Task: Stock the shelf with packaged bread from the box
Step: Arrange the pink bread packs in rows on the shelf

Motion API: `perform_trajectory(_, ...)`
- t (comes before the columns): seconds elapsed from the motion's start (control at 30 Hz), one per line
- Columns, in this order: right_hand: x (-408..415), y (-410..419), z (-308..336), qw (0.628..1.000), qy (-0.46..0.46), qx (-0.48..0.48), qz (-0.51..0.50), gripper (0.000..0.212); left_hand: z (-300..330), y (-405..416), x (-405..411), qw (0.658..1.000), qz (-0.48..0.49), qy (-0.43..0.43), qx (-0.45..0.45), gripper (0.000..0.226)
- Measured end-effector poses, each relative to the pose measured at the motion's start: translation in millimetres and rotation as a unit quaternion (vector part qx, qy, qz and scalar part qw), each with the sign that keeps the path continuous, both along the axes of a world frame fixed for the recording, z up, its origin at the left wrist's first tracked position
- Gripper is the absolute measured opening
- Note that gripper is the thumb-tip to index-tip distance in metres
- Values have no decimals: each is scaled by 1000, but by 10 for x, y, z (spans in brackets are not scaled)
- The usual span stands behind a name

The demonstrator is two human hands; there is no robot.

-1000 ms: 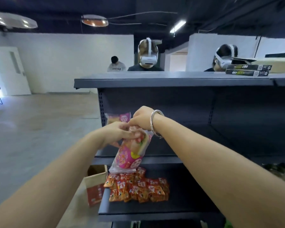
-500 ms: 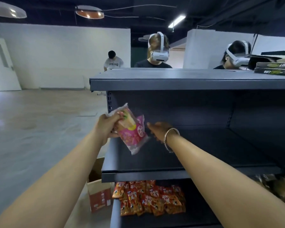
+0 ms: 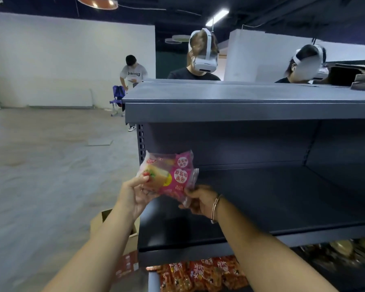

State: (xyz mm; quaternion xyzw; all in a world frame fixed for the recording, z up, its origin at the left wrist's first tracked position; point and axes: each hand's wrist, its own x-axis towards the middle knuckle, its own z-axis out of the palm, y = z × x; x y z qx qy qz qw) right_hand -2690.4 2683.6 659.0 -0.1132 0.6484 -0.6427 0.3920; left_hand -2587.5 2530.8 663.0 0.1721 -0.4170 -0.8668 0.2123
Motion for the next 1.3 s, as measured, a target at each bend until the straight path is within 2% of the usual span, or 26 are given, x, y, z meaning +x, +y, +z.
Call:
perform_trajectory(0.03, -42, -20, -35, 1000, 17, 6, -24, 2, -58, -74, -28, 1000, -12, -18, -2, 17)
perform_trajectory(0.1, -147, -64, -90, 996, 42, 17, -76, 15, -153, -220, -106, 997, -34, -63, -20, 18)
perform_trajectory(0.23, -350, -189, -138, 984, 101, 18, -146, 32, -370, -395, -327, 976, -26, -139, -165, 20)
perform_trajectory(0.27, -388, -230, -141, 982, 108, 20, -156, 36, -423, -411, -383, 975, -13, -140, -175, 17)
perform_trajectory(0.37, -510, -364, -187, 977, 108, 19, -183, 44, -518, -467, -521, 986, 18, -116, -120, 15)
perform_trajectory(0.43, -579, -427, -228, 972, 116, 28, -202, 41, -551, -526, -582, 985, 21, -120, -119, 22)
perform_trajectory(0.5, -634, -468, -278, 967, 132, 46, -215, 34, -552, -561, -630, 976, 28, -146, -162, 24)
perform_trajectory(0.67, -764, -529, -461, 960, 149, 51, -232, 25, -605, -663, -799, 926, 101, -194, -308, 19)
perform_trajectory(0.8, -833, -557, -526, 943, 205, 58, -256, 21, -603, -658, -846, 885, 138, -207, -393, 23)
perform_trajectory(1.03, -868, -536, -585, 945, 212, 52, -245, 22, -730, -663, -865, 925, 141, -184, -303, 16)
perform_trajectory(1.3, -723, -554, -562, 906, 302, 175, -239, 27, -764, -540, -822, 905, 126, -203, -351, 24)
